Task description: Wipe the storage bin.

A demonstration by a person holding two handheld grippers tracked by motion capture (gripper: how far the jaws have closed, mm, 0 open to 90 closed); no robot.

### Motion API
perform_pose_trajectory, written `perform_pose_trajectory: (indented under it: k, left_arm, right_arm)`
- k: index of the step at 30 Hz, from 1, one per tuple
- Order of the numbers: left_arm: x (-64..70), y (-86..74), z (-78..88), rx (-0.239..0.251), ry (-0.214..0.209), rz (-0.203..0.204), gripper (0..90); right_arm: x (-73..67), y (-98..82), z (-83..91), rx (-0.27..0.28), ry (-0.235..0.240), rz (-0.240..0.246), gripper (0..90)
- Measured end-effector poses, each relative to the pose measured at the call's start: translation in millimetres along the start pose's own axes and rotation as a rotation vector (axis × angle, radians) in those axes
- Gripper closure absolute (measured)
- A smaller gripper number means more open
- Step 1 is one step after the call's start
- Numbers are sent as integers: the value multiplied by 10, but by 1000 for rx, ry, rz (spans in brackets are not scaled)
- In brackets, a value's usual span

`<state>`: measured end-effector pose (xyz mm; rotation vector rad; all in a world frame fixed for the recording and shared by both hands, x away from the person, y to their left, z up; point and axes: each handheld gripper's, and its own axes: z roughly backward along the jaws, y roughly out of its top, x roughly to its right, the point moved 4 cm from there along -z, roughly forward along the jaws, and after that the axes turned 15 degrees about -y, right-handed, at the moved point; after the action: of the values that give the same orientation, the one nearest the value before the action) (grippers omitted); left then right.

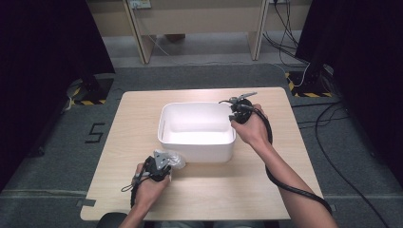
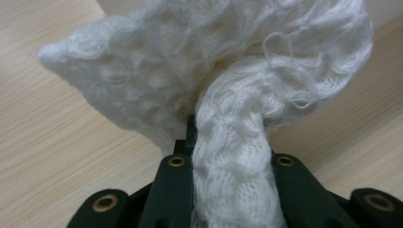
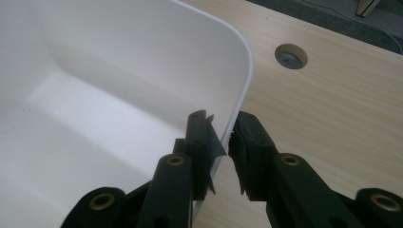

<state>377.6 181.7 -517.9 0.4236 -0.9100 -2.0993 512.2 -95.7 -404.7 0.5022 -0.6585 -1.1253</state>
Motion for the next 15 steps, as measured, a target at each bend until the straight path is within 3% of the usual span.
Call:
perform_pose_trajectory:
  k: [15]
  left_arm:
    - [105, 58, -55, 4, -24, -12, 778]
  right_arm:
    - [-2, 4, -2, -3, -1, 4, 769]
